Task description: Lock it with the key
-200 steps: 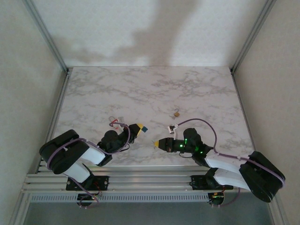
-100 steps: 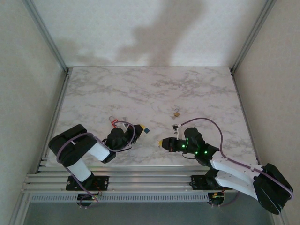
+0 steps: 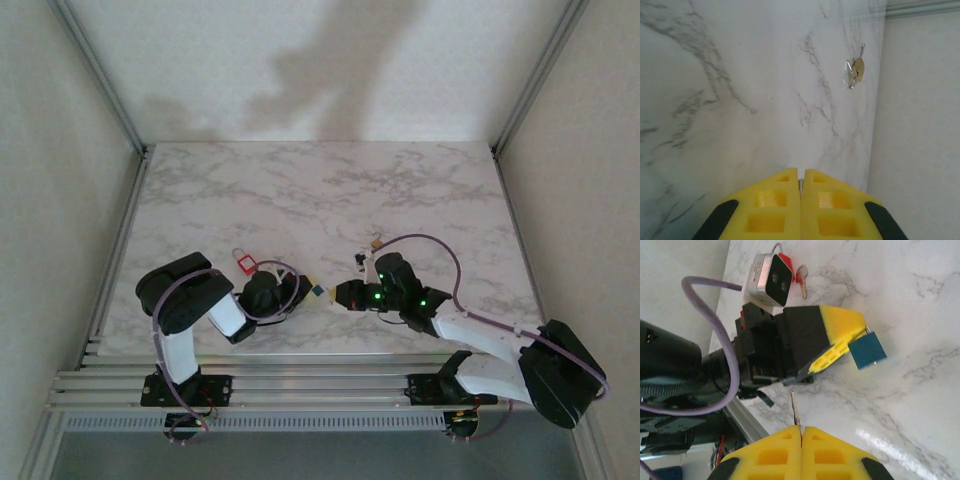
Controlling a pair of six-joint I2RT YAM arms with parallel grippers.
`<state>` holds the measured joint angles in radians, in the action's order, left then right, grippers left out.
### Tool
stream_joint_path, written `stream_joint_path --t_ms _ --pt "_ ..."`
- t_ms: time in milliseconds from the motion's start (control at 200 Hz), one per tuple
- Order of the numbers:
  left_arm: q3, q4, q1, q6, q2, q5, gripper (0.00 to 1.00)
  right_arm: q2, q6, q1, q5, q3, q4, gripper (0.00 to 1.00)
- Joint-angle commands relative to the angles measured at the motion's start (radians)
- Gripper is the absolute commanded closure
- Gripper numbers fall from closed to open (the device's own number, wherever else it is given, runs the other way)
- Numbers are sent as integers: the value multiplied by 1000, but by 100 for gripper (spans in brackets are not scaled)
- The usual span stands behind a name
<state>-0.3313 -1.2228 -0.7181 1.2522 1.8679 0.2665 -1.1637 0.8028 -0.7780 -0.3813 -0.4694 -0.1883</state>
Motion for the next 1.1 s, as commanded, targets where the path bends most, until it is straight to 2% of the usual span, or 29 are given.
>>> stream_joint_path --t_ms 0,220,250,531,1091 --pt "-8 40 4 -36 47 10 100 -66 -28 23 2 -59 33 100" --pt "-2 53 5 -47 86 9 100 -212 -47 27 -34 -115 22 100" --pt "-2 57 5 -51 90 8 100 -222 -49 55 -35 -119 20 100" --pt "-11 168 5 -85 92 -19 100 -292 -56 76 -42 -154 5 100" --pt "-58 389 5 -151 34 -71 84 -327 -63 98 -34 -167 24 100"
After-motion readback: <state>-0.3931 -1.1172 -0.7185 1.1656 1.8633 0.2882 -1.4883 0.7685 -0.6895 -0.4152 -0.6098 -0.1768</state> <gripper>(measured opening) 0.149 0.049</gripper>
